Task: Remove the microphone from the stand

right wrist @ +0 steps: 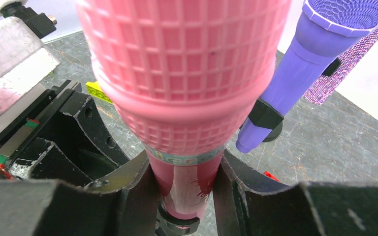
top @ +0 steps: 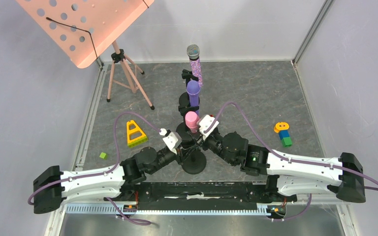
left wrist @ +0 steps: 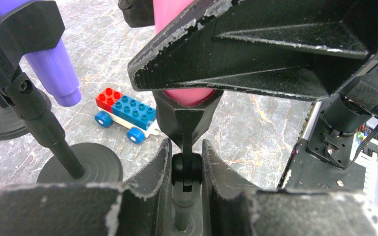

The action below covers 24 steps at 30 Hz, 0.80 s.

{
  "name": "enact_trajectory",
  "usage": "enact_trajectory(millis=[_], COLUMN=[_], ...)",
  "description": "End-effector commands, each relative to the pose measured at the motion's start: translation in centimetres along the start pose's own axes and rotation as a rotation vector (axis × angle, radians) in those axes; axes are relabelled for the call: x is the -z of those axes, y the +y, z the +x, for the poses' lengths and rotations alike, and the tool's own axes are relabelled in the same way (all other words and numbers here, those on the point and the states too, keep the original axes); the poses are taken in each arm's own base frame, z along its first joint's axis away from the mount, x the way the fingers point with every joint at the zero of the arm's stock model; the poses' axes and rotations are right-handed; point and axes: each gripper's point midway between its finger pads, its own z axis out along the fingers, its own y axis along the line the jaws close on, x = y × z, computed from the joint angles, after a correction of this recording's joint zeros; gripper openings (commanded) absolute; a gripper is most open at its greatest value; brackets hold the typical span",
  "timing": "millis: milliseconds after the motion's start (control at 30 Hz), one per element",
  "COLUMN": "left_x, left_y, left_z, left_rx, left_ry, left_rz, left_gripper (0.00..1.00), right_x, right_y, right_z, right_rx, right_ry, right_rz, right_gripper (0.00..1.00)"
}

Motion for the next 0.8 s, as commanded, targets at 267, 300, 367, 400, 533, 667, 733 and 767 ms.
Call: enact_trajectory(millis=[267, 300, 367, 400, 533, 667, 733, 767], left_x=[0.6, 0.6, 0.6, 0.6, 0.6, 0.5, 0.5, 0.5], left_y=[1.3, 1.3, 1.3, 1.3, 1.4, 1.3, 1.3, 1.3], left_z=[4.5, 4.5, 4.6, 4.5, 4.5, 4.5, 4.5, 4.5], left_rx=[-0.036, -0.036, -0.037, -0.037, -0.038, -0.036, -0.037, -0.038], left_ry=[0.167, 0.169, 0.170, 0.170, 0.171, 0.172, 0.172, 0.173], left_rz=[-0.057, -0.056, -0.057, -0.057, -0.060, -0.057, -0.057, -0.057], left_gripper=[0.02, 0.02, 0.02, 0.02, 0.02, 0.02, 0.02, 0.02], right_x=[2.0, 2.1, 2.2, 2.2, 2.4, 2.6, 2.6, 2.7], right_y=[-1.3, -1.4, -1.6, -1.6, -1.7, -1.8, -2.0, -2.1], right_z=[-10.7, -10.8, -10.7, -10.6, -10.8, -11.1, -11.2, -11.2], right_rx=[-0.187, -0.189, -0.189, -0.187, -0.193, -0.198, -0.197, -0.196], right_ry=[-0.324, -0.326, -0.323, -0.321, -0.328, -0.336, -0.336, -0.334], right_rz=[0.000, 0.004, 0.012, 0.013, 0.012, 0.012, 0.017, 0.025], right_gripper=[0.10, 0.10, 0.10, 0.10, 0.10, 0.10, 0.10, 0.10])
